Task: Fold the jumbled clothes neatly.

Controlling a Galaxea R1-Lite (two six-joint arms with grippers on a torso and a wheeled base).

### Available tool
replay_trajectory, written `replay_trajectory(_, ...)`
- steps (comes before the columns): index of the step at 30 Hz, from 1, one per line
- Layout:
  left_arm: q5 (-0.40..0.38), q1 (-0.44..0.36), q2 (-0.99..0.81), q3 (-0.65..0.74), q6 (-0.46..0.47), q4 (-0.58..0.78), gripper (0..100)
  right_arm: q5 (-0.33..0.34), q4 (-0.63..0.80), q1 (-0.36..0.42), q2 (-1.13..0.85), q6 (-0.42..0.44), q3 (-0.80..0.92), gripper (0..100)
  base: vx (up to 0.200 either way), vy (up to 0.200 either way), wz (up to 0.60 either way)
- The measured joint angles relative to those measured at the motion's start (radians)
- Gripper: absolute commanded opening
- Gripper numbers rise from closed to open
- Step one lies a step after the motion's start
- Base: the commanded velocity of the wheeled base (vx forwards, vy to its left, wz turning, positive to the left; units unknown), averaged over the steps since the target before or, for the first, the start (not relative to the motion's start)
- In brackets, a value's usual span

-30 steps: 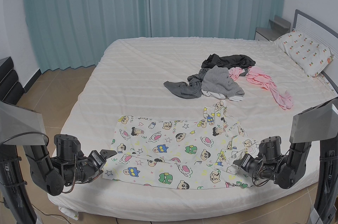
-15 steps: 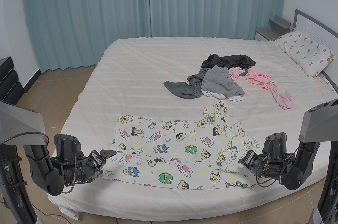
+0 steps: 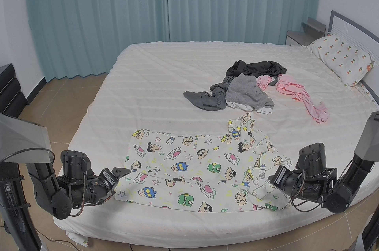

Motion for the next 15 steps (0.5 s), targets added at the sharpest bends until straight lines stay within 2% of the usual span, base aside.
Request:
replay_trajectory(2,0.0,0.0,0.0,0.0,0.0,0.0,100,-0.002,0.021,0.002,-0.009,0.0,-0.011,0,0.0,0.0,0.0)
replay_trajectory(6,0.0,0.0,0.0,0.0,0.0,0.0,100,-0.009,0.161,0.006,-0.055,-0.002,-0.098,0,0.0,0.0,0.0)
replay_trajectory(12,0.0,0.0,0.0,0.001,0.0,0.0,100,0.018,0.191,-0.01,-0.059,-0.009,-0.114,0,0.0,0.0,0.0)
replay_trajectory(13,0.0,0.0,0.0,0.001,0.0,0.0,100,0.028,0.189,-0.016,-0.051,-0.009,-0.108,100,0.0,0.0,0.0)
replay_trajectory(15,0.0,0.0,0.0,0.001,0.0,0.0,100,0.049,0.175,-0.03,-0.027,-0.009,-0.094,100,0.0,0.0,0.0)
